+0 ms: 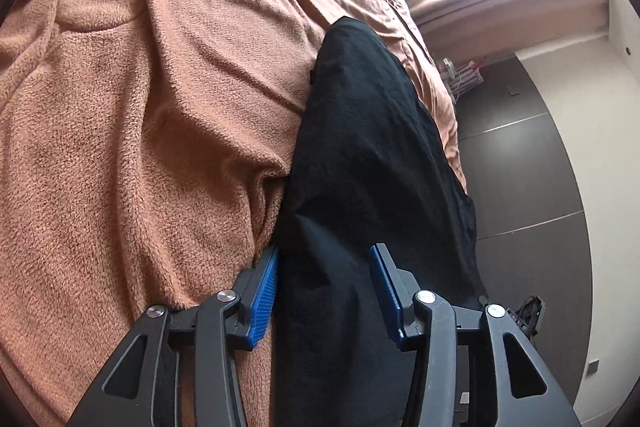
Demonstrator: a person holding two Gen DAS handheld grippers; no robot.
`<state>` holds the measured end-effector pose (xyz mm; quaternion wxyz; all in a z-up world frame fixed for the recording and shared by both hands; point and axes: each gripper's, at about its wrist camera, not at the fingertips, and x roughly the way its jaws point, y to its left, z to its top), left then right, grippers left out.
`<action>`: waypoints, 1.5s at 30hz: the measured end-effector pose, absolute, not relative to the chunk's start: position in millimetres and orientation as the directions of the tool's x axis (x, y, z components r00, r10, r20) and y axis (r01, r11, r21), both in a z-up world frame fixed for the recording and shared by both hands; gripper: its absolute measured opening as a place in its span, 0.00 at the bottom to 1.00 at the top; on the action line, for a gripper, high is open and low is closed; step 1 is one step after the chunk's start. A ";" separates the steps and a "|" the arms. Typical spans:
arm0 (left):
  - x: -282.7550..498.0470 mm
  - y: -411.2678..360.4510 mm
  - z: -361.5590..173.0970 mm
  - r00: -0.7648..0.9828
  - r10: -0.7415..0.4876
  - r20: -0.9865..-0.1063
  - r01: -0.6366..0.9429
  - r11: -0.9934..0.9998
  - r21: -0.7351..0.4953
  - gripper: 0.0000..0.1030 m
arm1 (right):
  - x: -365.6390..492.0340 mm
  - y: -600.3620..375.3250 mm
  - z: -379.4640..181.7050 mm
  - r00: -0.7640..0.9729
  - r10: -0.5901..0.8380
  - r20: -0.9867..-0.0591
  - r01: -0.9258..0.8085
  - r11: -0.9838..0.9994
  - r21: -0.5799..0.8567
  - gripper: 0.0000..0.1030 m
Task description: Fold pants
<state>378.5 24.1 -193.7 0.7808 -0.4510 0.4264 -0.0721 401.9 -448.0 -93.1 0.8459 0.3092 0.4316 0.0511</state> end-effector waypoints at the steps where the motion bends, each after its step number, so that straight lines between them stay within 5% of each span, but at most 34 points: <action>1: 377.9 25.9 -194.0 0.629 -0.502 -0.594 -0.273 0.573 -0.773 0.44 | 397.2 -449.0 -94.2 0.627 0.362 -0.690 0.178 0.796 0.579 0.34; 5: 377.7 27.2 -192.6 0.631 -0.497 -0.595 -0.269 0.580 -0.769 0.44 | 380.0 -446.3 -103.9 0.646 0.423 -0.635 0.148 0.747 0.649 0.52; 16: 387.4 30.2 -194.5 0.642 -0.520 -0.563 -0.261 0.542 -0.798 0.44 | 406.4 -430.8 -144.1 0.653 0.456 -0.604 0.189 0.675 0.714 0.53; 23: 383.1 31.9 -194.7 0.650 -0.532 -0.543 -0.259 0.517 -0.816 0.44 | 407.1 -452.7 -155.3 0.707 0.455 -0.542 0.218 0.588 0.779 0.25; 31: 377.4 29.3 -199.1 0.640 -0.541 -0.546 -0.262 0.514 -0.817 0.41 | 391.0 -445.5 -172.1 0.739 0.440 -0.510 0.231 0.546 0.806 0.24; 36: 377.5 29.0 -199.5 0.641 -0.500 -0.583 -0.303 0.532 -0.790 0.12 | 381.4 -440.4 -171.9 0.744 0.441 -0.501 0.223 0.544 0.809 0.21; 45: 380.8 29.8 -176.4 0.628 -0.462 -0.626 -0.317 0.584 -0.748 0.08 | 386.1 -435.0 -166.9 0.747 0.442 -0.496 0.228 0.530 0.816 0.19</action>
